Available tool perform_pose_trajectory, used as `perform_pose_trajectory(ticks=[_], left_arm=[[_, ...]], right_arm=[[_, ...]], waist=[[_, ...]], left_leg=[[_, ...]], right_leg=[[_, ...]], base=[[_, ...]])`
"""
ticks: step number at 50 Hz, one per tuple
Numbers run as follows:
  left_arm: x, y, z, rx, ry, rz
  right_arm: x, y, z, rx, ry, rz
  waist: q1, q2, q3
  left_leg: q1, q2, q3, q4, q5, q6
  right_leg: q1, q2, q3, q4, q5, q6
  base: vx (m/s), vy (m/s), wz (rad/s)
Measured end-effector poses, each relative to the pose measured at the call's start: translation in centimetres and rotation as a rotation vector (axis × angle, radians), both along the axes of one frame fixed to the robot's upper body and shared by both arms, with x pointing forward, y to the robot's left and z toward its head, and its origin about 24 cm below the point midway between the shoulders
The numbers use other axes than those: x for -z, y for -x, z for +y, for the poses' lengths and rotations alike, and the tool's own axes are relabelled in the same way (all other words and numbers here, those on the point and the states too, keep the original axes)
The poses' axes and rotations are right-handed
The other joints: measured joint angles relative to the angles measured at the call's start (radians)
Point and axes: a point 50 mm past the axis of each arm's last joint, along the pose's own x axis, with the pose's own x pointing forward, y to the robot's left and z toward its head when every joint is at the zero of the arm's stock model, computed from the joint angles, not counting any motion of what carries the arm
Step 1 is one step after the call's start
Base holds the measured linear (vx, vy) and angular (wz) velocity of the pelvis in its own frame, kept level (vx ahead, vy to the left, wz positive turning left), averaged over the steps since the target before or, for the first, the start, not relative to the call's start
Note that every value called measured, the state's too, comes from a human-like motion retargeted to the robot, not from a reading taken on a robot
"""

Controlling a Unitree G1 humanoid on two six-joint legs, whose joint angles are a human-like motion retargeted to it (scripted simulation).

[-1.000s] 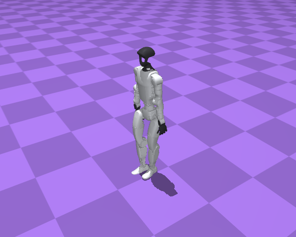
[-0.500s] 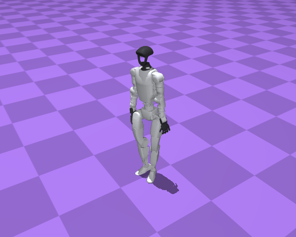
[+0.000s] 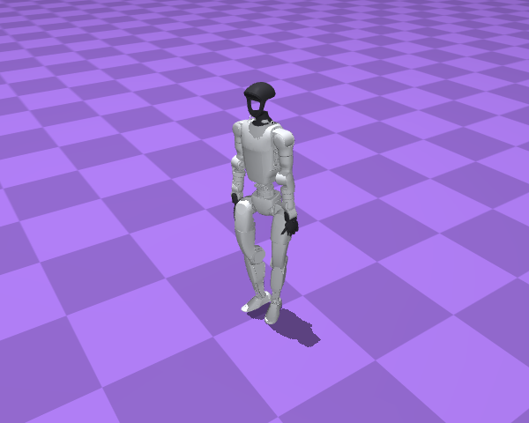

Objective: In place motions

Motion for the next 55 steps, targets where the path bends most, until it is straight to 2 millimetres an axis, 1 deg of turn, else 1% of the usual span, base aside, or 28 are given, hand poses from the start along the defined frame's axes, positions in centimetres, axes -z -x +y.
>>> perform_pose_trajectory(ticks=[7,15,22,27,41,55], left_arm=[[0.0,-0.4,0.1,0.025,-0.001,-0.012],[0.0,-0.3,0.2,0.022,-0.008,-0.01],[0.0,0.2,0.0,0.001,-0.007,0.003],[0.0,0.3,0.0,-0.005,-0.006,0.006],[0.0,0.0,0.1,-0.006,-0.009,-0.003],[0.0,0.2,0.0,-0.014,-0.006,0.003]], right_arm=[[0.0,-0.3,0.5,-0.044,-0.052,0.007],[0.0,0.4,0.3,-0.035,-0.042,0.038],[0.0,1.1,-0.2,-0.011,-0.031,0.058],[0.0,1.3,-0.3,0.021,-0.035,0.062],[0.0,0.9,0.0,-0.031,-0.038,0.061],[0.0,1.0,-0.1,-0.044,-0.037,0.068]], waist=[[0.012,0.0,0.003],[0.018,0.002,0.002],[-0.016,0.004,-0.005],[-0.019,0.003,-0.009],[0.052,-0.005,-0.009],[0.029,-0.006,-0.015]], left_leg=[[-0.001,-0.003,0.012,-0.003,0.007,0.012],[0.003,-0.011,0.013,-0.01,0.009,0.024],[0.007,-0.015,-0.015,-0.014,0.01,0.02],[0.006,-0.013,-0.009,-0.016,0.015,0.019],[0.002,0.001,0.073,-0.019,0.023,0.027],[0.01,-0.003,0.053,-0.025,0.024,0.028]], right_leg=[[0.001,0.007,0.012,-0.001,0.006,-0.003],[-0.001,0.013,0.021,0.001,0.006,-0.006],[0.0,0.002,-0.009,-0.001,0.007,-0.002],[0.001,0.0,-0.007,-0.004,0.013,-0.002],[-0.002,0.017,0.069,-0.008,0.031,-0.007],[0.001,0.012,0.047,-0.009,0.034,-0.005]], base=[[0.0,0.0,0.0],[0.0,0.0,0.0],[0.01,0.01,0.12],[0.0,0.0,0.0],[0.01,0.01,-0.28],[0.0,0.0,0.0]])
